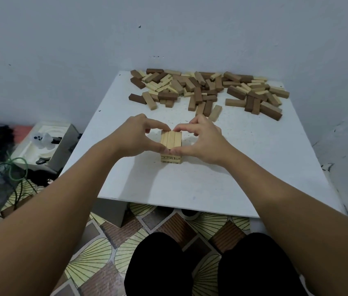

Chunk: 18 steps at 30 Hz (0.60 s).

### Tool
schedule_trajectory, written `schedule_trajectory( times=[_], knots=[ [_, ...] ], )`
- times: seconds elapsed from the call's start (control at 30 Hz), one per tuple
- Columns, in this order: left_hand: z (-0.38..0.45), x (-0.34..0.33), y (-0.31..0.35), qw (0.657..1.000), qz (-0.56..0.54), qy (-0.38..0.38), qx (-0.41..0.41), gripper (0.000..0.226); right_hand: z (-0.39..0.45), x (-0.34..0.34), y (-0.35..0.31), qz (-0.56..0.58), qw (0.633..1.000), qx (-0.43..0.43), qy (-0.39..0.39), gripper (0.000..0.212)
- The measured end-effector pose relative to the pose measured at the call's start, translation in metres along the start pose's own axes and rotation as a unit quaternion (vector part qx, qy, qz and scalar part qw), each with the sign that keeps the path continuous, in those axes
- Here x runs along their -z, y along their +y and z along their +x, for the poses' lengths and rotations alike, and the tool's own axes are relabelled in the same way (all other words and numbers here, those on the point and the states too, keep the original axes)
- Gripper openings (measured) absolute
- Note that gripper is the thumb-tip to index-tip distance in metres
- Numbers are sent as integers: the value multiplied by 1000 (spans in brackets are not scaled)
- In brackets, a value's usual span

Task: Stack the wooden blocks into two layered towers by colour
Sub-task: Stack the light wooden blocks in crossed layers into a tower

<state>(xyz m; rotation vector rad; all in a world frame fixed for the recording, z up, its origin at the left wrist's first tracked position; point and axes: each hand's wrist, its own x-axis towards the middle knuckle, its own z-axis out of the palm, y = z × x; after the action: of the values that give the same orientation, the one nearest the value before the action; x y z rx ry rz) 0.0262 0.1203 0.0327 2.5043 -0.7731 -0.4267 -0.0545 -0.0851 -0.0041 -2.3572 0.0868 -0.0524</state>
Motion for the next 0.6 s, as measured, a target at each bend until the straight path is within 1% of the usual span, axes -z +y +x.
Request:
schedule_trajectory(
  times=[0.23,0.47,0.6],
  knots=[
    [12,4,-1,1000,-21,-21,3,61,7,4,2,-6,1000,-13,-13,55],
    [14,-1,-5,999,-20,-40,5,61,8,-2,8,-10,999,-21,-23,48],
    [13,-3,-6,999,-18,-39,2,61,8,-6,11,-9,1000,-21,-21,50]
  ],
)
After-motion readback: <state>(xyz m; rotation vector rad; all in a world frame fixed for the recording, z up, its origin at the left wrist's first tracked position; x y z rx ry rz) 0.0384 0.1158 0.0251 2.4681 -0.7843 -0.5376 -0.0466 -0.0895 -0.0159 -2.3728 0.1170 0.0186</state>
